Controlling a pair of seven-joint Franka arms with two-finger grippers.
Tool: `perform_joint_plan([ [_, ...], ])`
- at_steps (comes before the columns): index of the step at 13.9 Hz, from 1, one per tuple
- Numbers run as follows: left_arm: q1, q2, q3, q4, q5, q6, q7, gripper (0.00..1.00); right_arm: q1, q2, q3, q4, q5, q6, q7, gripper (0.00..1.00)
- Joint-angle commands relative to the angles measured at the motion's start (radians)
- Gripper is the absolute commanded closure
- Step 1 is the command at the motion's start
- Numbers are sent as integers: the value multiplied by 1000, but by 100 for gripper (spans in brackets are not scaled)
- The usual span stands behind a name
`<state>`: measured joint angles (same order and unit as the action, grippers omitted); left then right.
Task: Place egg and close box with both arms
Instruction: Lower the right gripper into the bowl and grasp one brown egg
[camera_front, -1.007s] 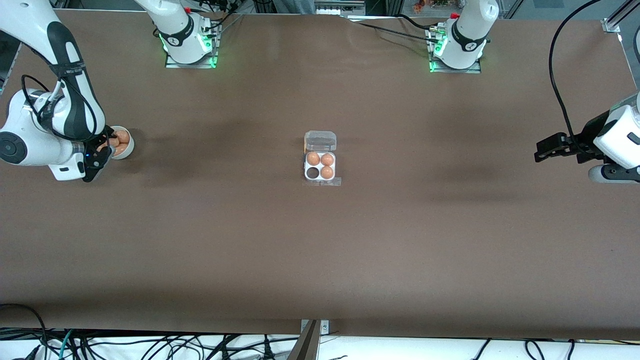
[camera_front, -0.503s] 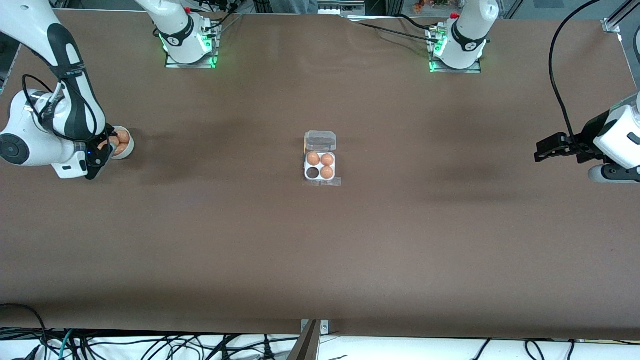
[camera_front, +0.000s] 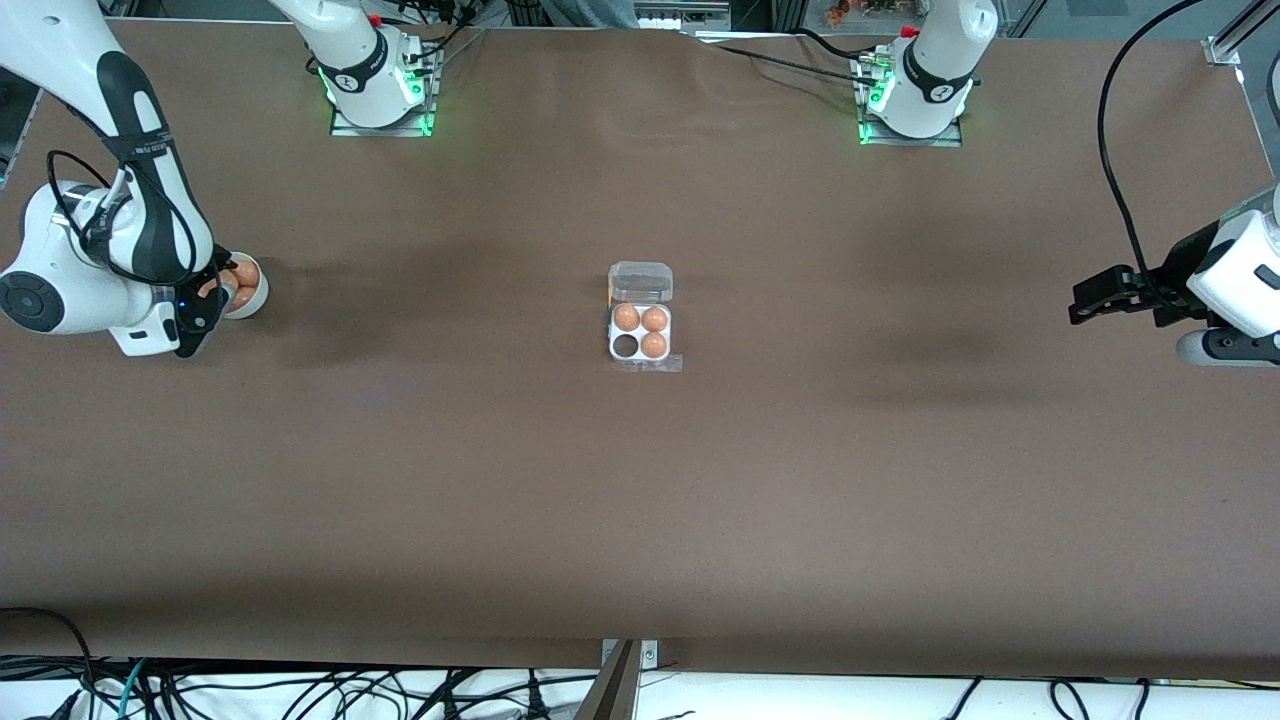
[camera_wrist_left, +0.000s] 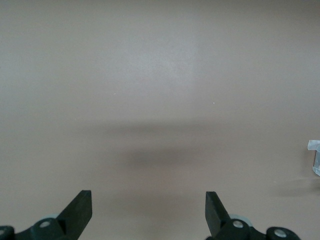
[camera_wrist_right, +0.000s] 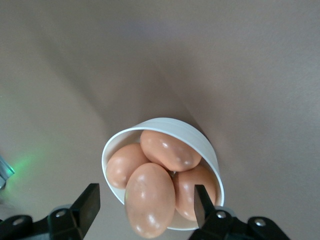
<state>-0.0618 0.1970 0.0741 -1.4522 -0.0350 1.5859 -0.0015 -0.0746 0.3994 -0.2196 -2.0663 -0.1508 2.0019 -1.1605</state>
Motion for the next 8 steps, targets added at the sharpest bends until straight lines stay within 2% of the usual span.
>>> perform_joint_plan([
  [1, 5, -4, -7, 10, 6, -4, 5, 0, -20, 18, 3, -2, -10, 0, -22, 17],
  [5, 5, -4, -7, 10, 6, -4, 5, 0, -20, 19, 3, -3, -13, -9, -27, 22],
  [8, 5, -4, -7, 10, 6, -4, 5, 0, -20, 21, 3, -2, -13, -8, -56, 37],
])
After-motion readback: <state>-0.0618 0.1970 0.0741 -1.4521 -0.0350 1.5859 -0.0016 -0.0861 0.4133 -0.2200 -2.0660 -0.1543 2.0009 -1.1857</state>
